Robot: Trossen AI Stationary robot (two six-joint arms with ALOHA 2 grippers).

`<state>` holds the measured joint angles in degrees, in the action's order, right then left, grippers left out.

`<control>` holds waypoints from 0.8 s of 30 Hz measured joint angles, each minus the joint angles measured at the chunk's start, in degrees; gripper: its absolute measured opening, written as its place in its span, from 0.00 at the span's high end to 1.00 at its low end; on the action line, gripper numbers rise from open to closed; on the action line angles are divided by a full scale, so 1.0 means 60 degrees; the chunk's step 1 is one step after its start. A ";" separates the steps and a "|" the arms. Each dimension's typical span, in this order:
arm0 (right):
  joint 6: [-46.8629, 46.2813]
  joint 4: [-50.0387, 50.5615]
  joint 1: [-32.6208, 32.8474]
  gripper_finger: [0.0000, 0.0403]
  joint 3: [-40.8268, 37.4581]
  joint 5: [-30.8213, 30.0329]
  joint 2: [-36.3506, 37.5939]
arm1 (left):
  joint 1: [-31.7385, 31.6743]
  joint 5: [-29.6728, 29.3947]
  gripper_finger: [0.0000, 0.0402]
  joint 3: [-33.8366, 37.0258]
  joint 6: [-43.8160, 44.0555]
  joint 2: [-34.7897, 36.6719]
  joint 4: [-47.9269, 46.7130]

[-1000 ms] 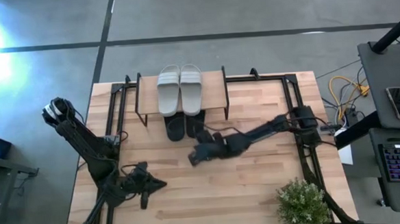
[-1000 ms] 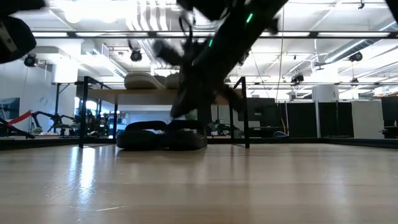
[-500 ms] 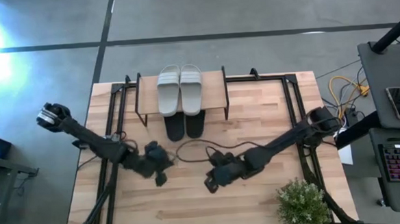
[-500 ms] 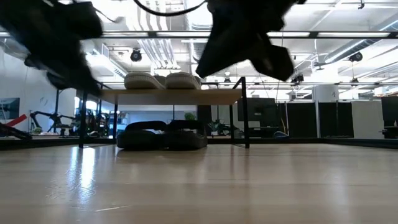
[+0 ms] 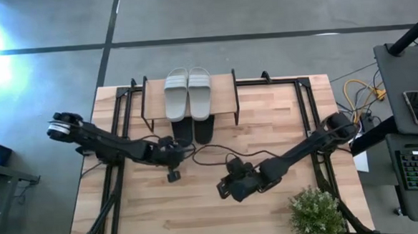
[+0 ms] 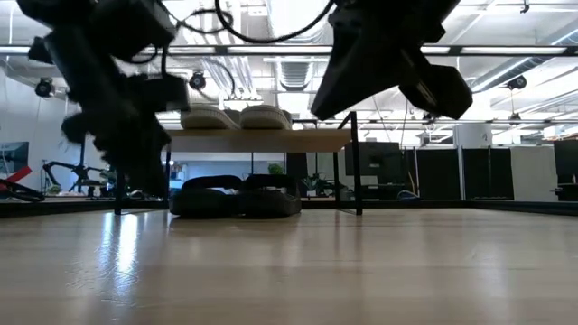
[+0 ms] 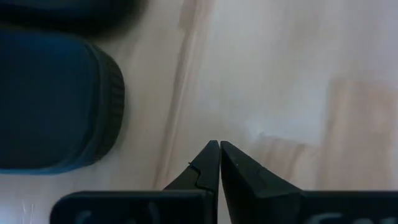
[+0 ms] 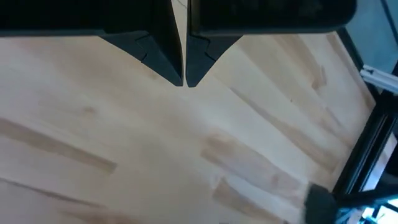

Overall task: Pick and place slides into the shelf
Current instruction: Adjust the left and right black slides under the shelf

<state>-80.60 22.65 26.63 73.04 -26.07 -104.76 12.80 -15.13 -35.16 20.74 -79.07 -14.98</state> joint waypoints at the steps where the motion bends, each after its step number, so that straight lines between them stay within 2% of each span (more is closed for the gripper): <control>1: 0.0000 0.0033 0.0000 0.97 -0.0008 -0.0078 0.0035 | -0.0001 -0.0062 1.00 0.0000 -0.0056 -0.0203 -0.0006; 9: -0.0427 0.0203 0.0000 0.97 -0.0002 -0.0393 0.0136 | -0.0022 -0.0918 1.00 -0.0003 -0.0539 -0.1133 0.0864; 24: -0.0827 0.0327 0.0000 0.97 -0.0033 -0.0425 0.0132 | -0.1136 -0.2519 1.00 0.0143 -0.1077 -0.1223 0.0855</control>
<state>-85.56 24.61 26.63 72.84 -28.62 -103.96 5.98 -30.25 -34.30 14.28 -86.41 -9.85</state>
